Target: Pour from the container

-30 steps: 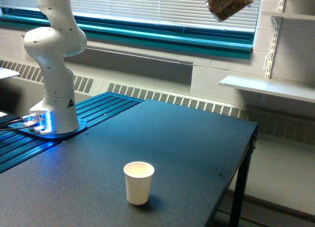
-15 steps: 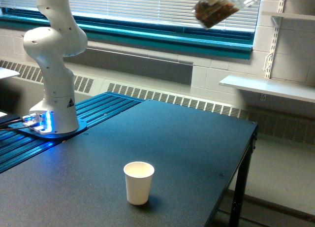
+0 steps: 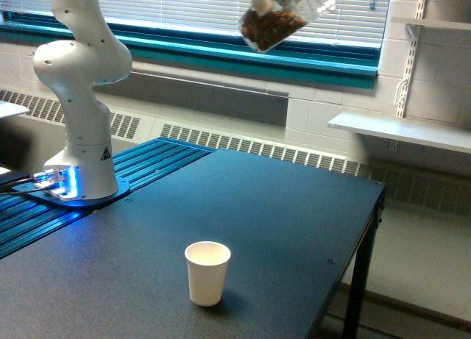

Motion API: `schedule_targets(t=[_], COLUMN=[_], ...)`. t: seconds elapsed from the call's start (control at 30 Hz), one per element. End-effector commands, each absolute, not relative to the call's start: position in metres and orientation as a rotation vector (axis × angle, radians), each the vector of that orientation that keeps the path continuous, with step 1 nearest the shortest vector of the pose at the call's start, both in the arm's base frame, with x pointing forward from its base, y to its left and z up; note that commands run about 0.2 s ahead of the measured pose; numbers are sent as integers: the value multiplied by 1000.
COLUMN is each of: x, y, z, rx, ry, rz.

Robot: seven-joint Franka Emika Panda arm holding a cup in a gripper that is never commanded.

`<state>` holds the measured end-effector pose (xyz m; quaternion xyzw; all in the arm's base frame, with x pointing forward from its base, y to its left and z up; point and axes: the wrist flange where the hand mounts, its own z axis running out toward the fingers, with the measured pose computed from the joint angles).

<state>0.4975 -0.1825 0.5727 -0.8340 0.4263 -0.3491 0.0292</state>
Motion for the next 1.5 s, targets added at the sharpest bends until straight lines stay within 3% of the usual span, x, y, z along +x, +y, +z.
schedule_targets(t=[0.03, 0.63, 1.5], x=[480, 434, 383], y=[-189, -215, -204], z=[565, 508, 379], rx=[-2564, -2563, -2615], ry=[1324, 1421, 1486], rz=[-1090, -993, -697])
